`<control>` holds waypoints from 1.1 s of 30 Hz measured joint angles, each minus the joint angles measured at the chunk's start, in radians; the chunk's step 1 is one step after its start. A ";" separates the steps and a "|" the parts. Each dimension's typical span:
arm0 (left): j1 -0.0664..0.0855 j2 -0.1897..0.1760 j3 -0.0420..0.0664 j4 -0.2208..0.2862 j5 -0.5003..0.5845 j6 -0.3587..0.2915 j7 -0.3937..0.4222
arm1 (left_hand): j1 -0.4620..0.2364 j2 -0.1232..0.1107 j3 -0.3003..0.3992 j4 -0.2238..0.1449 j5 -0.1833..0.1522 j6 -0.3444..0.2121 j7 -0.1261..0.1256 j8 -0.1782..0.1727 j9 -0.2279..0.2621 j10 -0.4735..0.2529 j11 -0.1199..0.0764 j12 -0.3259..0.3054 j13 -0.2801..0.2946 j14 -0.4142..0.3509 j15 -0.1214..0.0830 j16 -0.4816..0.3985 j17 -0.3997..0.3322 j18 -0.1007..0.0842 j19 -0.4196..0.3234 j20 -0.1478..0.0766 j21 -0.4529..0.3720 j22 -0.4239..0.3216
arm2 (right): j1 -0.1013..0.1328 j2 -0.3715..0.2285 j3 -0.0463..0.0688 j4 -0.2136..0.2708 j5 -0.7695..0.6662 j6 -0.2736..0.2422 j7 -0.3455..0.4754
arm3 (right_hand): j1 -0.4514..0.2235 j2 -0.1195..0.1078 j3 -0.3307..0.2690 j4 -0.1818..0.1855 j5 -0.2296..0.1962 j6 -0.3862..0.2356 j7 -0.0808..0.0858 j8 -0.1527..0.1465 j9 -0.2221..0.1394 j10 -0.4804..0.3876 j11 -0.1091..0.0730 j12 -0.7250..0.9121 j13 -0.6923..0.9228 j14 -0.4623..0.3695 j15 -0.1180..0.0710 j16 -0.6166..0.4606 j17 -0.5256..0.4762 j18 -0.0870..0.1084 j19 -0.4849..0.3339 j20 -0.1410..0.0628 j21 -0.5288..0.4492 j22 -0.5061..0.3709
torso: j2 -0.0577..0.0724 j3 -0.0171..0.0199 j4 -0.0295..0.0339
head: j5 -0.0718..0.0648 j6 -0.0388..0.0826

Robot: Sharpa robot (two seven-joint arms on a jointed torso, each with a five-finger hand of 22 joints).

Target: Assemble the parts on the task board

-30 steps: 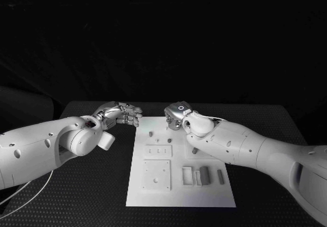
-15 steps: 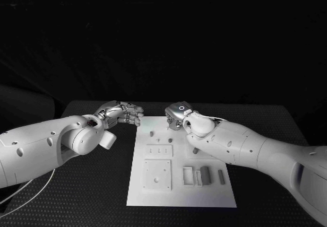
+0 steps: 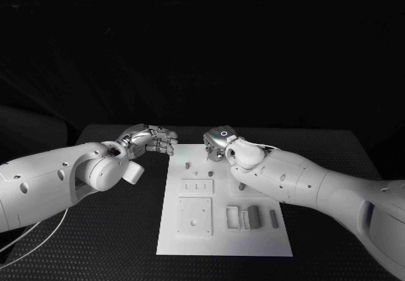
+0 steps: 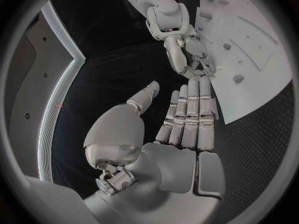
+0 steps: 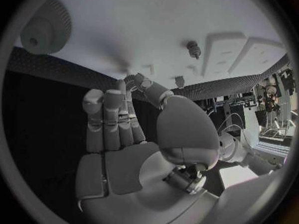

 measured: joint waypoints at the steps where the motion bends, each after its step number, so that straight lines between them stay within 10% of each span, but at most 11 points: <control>1: 0.000 0.000 0.000 0.000 0.000 0.000 0.000 | 0.000 0.000 0.000 0.000 0.000 0.000 0.000 0.000 0.000 0.002 -0.002 0.000 0.000 0.000 0.000 0.000 0.000 0.000 0.000 0.000 0.000 0.000 | 0.000 0.000 0.000 0.000 0.001 0.000 0.000 | -0.004 -0.004 0.000 0.000 0.000 -0.010 0.006 -0.004 -0.002 -0.005 0.005 -0.002 0.000 0.000 0.000 0.000 0.000 0.000 0.000 0.000 0.000 0.000 | 0.000 0.0000 0.0000 | 0.000 0.000; 33: 0.002 -0.001 0.000 0.000 0.000 0.000 -0.002 | 0.000 0.000 0.000 0.000 0.000 0.000 0.000 0.000 -0.001 0.003 -0.003 -0.004 0.000 0.000 0.000 0.000 0.002 -0.006 0.000 0.000 0.000 0.000 | -0.001 -0.008 0.000 0.000 0.026 -0.013 -0.003 | -0.009 0.007 0.005 0.017 0.000 -0.028 0.014 -0.008 0.003 -0.017 0.010 -0.007 0.007 -0.005 0.005 0.001 -0.001 -0.001 -0.003 0.004 -0.004 0.000 | 0.000 0.0007 -0.0004 | -0.002 0.000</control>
